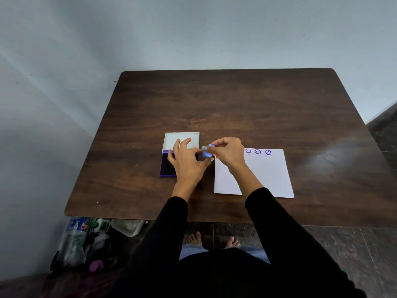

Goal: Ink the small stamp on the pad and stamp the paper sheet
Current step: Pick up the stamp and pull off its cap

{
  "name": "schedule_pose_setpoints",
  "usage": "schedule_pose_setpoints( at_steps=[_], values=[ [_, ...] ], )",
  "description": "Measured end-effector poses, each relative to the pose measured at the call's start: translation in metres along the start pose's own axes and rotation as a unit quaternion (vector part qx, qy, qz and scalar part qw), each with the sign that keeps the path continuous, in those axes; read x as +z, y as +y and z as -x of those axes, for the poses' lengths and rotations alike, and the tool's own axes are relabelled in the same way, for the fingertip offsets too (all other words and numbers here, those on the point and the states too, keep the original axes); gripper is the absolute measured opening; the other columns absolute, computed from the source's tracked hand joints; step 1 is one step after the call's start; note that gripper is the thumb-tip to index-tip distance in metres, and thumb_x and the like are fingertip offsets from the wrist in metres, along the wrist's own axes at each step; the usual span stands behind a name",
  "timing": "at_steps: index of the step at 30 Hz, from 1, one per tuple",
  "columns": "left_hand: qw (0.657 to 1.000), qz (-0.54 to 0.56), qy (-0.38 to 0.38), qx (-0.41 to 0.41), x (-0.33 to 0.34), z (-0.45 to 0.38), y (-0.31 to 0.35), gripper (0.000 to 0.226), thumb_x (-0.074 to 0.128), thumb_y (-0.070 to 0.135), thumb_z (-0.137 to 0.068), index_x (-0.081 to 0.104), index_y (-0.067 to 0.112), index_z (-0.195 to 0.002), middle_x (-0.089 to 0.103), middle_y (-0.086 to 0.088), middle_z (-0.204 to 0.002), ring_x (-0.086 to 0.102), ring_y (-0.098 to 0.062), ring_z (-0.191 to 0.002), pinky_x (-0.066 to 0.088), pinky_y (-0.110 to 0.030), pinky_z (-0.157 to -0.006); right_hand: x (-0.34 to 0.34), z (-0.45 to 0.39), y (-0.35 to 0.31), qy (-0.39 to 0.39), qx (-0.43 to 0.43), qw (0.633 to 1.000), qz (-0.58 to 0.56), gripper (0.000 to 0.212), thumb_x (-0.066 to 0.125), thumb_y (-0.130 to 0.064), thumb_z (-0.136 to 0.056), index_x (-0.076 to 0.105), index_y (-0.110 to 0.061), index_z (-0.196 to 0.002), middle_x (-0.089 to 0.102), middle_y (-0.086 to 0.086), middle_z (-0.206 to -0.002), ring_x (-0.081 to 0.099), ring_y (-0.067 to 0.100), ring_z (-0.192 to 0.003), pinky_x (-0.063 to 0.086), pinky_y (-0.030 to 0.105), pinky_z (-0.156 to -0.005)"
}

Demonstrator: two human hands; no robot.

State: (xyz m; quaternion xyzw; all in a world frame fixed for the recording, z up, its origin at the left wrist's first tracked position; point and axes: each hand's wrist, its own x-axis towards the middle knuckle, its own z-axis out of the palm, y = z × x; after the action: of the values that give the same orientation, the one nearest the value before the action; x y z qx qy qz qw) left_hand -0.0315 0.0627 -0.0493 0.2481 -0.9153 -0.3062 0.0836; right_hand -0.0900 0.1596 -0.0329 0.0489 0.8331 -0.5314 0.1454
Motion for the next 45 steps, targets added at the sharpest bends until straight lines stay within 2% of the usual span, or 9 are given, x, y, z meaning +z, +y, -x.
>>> schedule_pose_setpoints(
  at_steps=[3, 10, 16, 22, 26, 30, 34, 39, 45],
  values=[
    [1.0, 0.002, 0.001, -0.004, 0.001, -0.001, 0.001, 0.028, 0.075, 0.038, -0.076, 0.073, 0.018, -0.095, 0.032, -0.002, -0.153, 0.006, -0.022, -0.146, 0.004, -0.052, -0.113, -0.001, -0.002, 0.001, 0.007, -0.016, 1.0, 0.021, 0.016, 0.082, -0.021, -0.069, 0.075, -0.01, -0.079, 0.073, 0.009, -0.08, 0.06, 0.01, -0.063, 0.056, 0.032, -0.068],
    [1.0, -0.019, -0.006, -0.007, 0.007, -0.003, 0.002, 0.03, 0.075, 0.041, -0.074, 0.073, 0.021, -0.096, 0.017, 0.0, -0.159, -0.009, -0.024, -0.146, -0.003, -0.054, -0.112, -0.008, -0.006, 0.0, -0.039, -0.042, 0.998, 0.036, 0.025, 0.074, -0.002, -0.074, 0.073, -0.005, -0.099, 0.074, 0.015, -0.095, 0.065, 0.015, -0.079, 0.049, 0.018, -0.064],
    [0.999, -0.035, -0.035, -0.011, 0.012, -0.006, 0.0, 0.029, 0.074, 0.043, -0.075, 0.072, 0.025, -0.097, 0.008, 0.0, -0.16, -0.015, -0.026, -0.145, -0.006, -0.057, -0.111, -0.011, -0.009, 0.004, -0.083, -0.072, 0.992, 0.054, 0.03, 0.065, 0.005, -0.079, 0.069, -0.003, -0.108, 0.072, 0.017, -0.106, 0.067, 0.024, -0.099, 0.054, 0.03, -0.087],
    [0.998, -0.047, -0.043, -0.009, 0.017, -0.005, -0.007, 0.03, 0.071, 0.046, -0.077, 0.071, 0.031, -0.103, -0.001, 0.001, -0.161, -0.021, -0.029, -0.143, -0.007, -0.061, -0.109, -0.009, -0.011, 0.005, -0.095, -0.111, 0.986, 0.08, 0.034, 0.06, 0.009, -0.081, 0.066, -0.002, -0.112, 0.069, 0.016, -0.113, 0.066, 0.026, -0.104, 0.052, 0.034, -0.095],
    [0.996, -0.083, -0.037, -0.003, 0.026, 0.002, -0.015, 0.031, 0.065, 0.049, -0.08, 0.067, 0.038, -0.11, -0.008, -0.001, -0.16, -0.025, -0.032, -0.141, -0.011, -0.063, -0.108, -0.012, -0.014, 0.007, -0.059, -0.116, 0.991, 0.043, 0.033, 0.061, 0.006, -0.083, 0.065, -0.004, -0.114, 0.07, 0.014, -0.11, 0.066, 0.022, -0.101, 0.051, 0.026, -0.091],
    [0.99, -0.135, -0.033, 0.008, 0.032, 0.009, -0.025, 0.036, 0.06, 0.051, -0.083, 0.06, 0.043, -0.118, -0.014, -0.004, -0.159, -0.028, -0.034, -0.14, -0.013, -0.065, -0.106, -0.012, -0.016, 0.004, -0.048, -0.042, 0.991, -0.117, 0.031, 0.059, 0.005, -0.085, 0.063, -0.002, -0.115, 0.068, 0.015, -0.108, 0.065, 0.026, -0.102, 0.052, 0.035, -0.094],
    [0.987, -0.156, -0.04, 0.005, 0.035, 0.011, -0.029, 0.043, 0.056, 0.055, -0.083, 0.054, 0.044, -0.125, -0.016, -0.006, -0.159, -0.028, -0.035, -0.14, -0.011, -0.066, -0.106, -0.014, -0.017, 0.0, -0.087, 0.067, 0.939, -0.327, 0.03, 0.055, 0.005, -0.089, 0.057, 0.002, -0.12, 0.068, 0.009, -0.095, 0.067, 0.018, -0.086, 0.052, 0.032, -0.089],
    [0.995, -0.097, -0.014, 0.008, 0.029, 0.007, -0.036, 0.089, 0.056, 0.071, -0.073, 0.026, 0.03, -0.146, -0.013, -0.013, -0.158, -0.02, -0.031, -0.143, -0.008, -0.059, -0.111, -0.016, -0.015, -0.001, -0.139, 0.147, 0.803, -0.56, 0.015, 0.049, -0.003, -0.094, 0.06, 0.0, -0.104, 0.073, 0.01, -0.086, 0.072, 0.019, -0.081, 0.059, 0.031, -0.076],
    [0.997, -0.066, 0.042, -0.029, 0.008, 0.007, -0.06, 0.134, 0.059, 0.086, -0.049, 0.006, 0.013, -0.149, -0.001, -0.011, -0.16, -0.009, -0.024, -0.146, -0.007, -0.047, -0.114, -0.011, -0.01, -0.002, -0.151, 0.181, 0.721, -0.651, 0.02, 0.052, -0.006, -0.093, 0.066, 0.004, -0.084, 0.075, 0.016, -0.079, 0.074, 0.026, -0.076, 0.062, 0.034, -0.073]
  ],
)
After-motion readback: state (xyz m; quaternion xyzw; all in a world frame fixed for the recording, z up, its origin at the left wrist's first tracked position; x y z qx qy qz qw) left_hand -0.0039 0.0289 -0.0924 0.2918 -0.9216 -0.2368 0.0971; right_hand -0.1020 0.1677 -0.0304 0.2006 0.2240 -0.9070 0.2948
